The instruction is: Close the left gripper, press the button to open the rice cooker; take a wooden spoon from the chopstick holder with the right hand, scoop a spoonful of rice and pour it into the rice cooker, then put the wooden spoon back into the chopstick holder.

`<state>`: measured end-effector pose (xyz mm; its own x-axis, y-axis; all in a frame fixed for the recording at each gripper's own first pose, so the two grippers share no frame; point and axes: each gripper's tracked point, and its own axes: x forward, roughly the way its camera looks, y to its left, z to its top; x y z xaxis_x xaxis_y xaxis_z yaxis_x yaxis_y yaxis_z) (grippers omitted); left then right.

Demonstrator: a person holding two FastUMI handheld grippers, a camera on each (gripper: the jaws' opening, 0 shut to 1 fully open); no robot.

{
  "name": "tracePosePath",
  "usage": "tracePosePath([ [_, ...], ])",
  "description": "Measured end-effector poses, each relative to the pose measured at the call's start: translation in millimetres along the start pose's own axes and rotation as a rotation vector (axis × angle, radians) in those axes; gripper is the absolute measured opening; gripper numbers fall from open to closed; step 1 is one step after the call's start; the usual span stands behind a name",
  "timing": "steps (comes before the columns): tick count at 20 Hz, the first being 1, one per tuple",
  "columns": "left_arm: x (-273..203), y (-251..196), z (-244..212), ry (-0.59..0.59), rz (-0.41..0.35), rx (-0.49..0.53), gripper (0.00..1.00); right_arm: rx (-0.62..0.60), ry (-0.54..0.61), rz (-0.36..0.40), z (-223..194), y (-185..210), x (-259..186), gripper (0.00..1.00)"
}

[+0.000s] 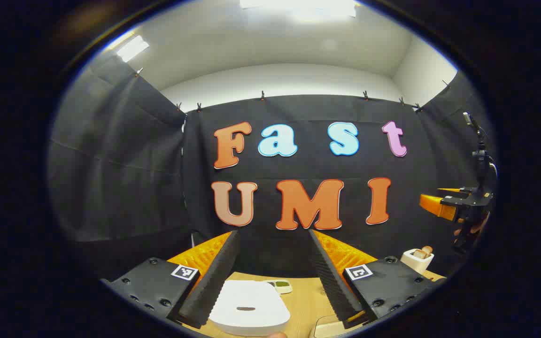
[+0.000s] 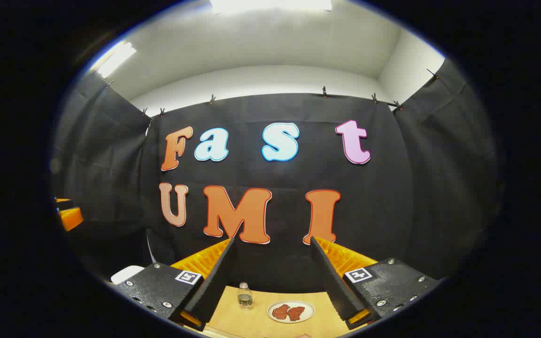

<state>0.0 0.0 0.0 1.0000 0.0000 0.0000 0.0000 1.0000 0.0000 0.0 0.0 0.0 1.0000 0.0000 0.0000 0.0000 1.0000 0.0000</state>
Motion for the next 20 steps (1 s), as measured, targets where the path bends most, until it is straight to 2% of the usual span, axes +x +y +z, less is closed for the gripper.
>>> tracePosePath([
  [2, 9.3, 8.5, -11.3, 0.048, -0.041, -0.034, 0.99, 0.007, 0.008, -0.002, -0.8, 23.1, -4.1, 0.95],
  [3, 11.1, 12.5, -14.2, 0.063, -0.053, -0.048, 0.98, 0.008, 0.008, -0.001, -1.7, 29.7, -7.1, 0.99],
  [6, 13.2, 9.8, -13.3, 0.066, -0.084, -0.124, 0.97, -0.013, 0.03, 0.018, -8.8, 35.6, -11.7, 0.96],
  [7, 16.0, 13.3, -14.5, 0.062, -0.058, -0.135, 0.99, -0.022, 0.035, 0.031, -9.5, 33.2, -11.7, 0.99],
  [10, 15.0, 11.2, -19.5, 0.068, -0.018, -0.135, 1.0, -0.041, 0.026, 0.043, -4.4, 14.5, -8.9, 0.99],
  [11, 15.3, 9.5, -22.0, 0.071, -0.002, -0.125, 1.0, -0.065, 0.018, 0.049, -4.1, 9.6, -9.0, 0.96],
  [13, 13.6, 6.4, -22.9, 0.066, 0.026, -0.061, 1.0, -0.093, 0.008, 0.061, -5.6, 3.4, -9.7, 0.99],
  [15, 9.8, -1.1, -14.2, 0.05, 0.039, -0.023, 1.0, -0.079, 0.006, 0.082, -9.8, 3.0, -10.4, 0.99],
  [16, 9.7, -2.2, -12.5, 0.049, 0.043, -0.019, 1.0, -0.068, 0.009, 0.089, -12.1, 0.4, -9.4, 0.96],
  [19, 12.8, 10.5, -14.8, 0.064, 0.091, -0.026, 0.99, -0.041, 0.028, 0.085, -21.5, -11.7, -9.6, 0.99],
  [20, 14.4, 15.4, -17.4, 0.081, 0.104, -0.029, 0.99, -0.035, 0.031, 0.079, -23.6, -16.2, -10.7, 0.96],
])
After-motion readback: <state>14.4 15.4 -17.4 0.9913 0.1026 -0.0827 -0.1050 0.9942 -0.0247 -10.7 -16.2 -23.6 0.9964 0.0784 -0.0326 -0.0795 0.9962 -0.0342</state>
